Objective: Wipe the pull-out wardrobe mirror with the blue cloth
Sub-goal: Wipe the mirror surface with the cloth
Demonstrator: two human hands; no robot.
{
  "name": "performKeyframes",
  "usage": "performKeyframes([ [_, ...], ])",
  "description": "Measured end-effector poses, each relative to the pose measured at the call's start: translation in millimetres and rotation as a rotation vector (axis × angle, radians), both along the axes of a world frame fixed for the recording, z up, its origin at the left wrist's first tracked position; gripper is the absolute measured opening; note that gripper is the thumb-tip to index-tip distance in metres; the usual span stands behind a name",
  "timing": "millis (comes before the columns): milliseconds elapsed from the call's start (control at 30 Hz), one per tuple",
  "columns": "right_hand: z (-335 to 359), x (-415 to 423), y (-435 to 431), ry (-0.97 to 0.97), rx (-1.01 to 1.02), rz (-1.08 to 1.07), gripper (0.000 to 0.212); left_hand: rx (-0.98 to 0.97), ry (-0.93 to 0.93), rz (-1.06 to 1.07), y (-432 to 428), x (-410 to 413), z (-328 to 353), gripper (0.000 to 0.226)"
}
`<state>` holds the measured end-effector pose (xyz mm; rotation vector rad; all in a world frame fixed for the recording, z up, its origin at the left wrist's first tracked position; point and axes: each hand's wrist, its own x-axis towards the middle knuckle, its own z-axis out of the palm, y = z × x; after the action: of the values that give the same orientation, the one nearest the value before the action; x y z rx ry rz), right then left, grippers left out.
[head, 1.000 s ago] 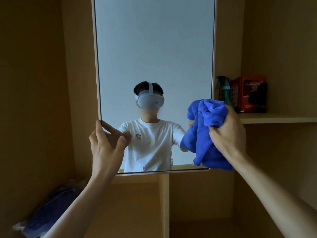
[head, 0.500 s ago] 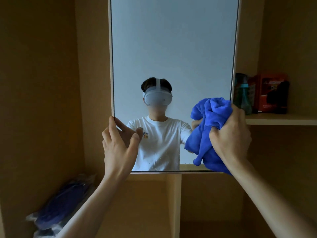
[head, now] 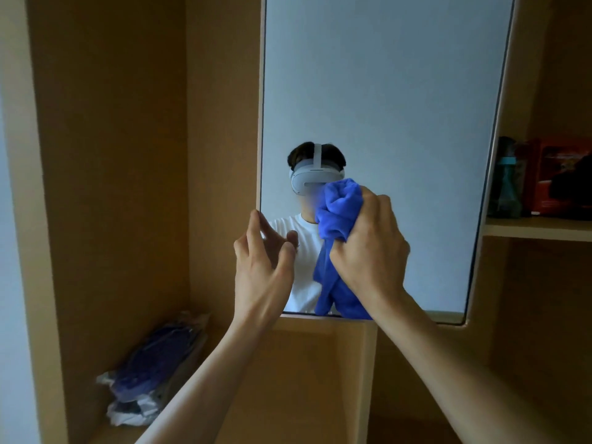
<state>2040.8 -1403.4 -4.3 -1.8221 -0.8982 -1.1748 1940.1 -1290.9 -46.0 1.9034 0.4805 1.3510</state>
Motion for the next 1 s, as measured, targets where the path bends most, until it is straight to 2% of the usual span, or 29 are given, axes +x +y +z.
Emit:
performKeyframes([
  [233, 0.9, -27.1, 40.5, -0.064, -0.025, -0.024, 0.056, -0.086, -0.041, -0.114, 8.3, -3.9, -5.2, 0.053],
  [467, -0.1, -40.3, 66.5, -0.065, -0.059, 0.03, 0.05, -0.078, -0.136, -0.172, 17.4, -6.2, -6.4, 0.045],
  [700, -0.6, -49.3, 80.6, -0.058, -0.157, 0.098, 0.058, -0.276, -0.158, -0.204, 20.1, -12.2, -10.2, 0.044],
  [867, 12.5, -39.4, 66.2, -0.121, -0.333, 0.213, 0.05, -0.365, -0.157, -0.28, 32.9, -11.6, -13.4, 0.05],
  [1000, 29.1, -36.5, 51.1, -0.261, -0.526, 0.118, 0.049, -0.362, -0.155, -0.329, 35.7, -11.8, -18.8, 0.058],
])
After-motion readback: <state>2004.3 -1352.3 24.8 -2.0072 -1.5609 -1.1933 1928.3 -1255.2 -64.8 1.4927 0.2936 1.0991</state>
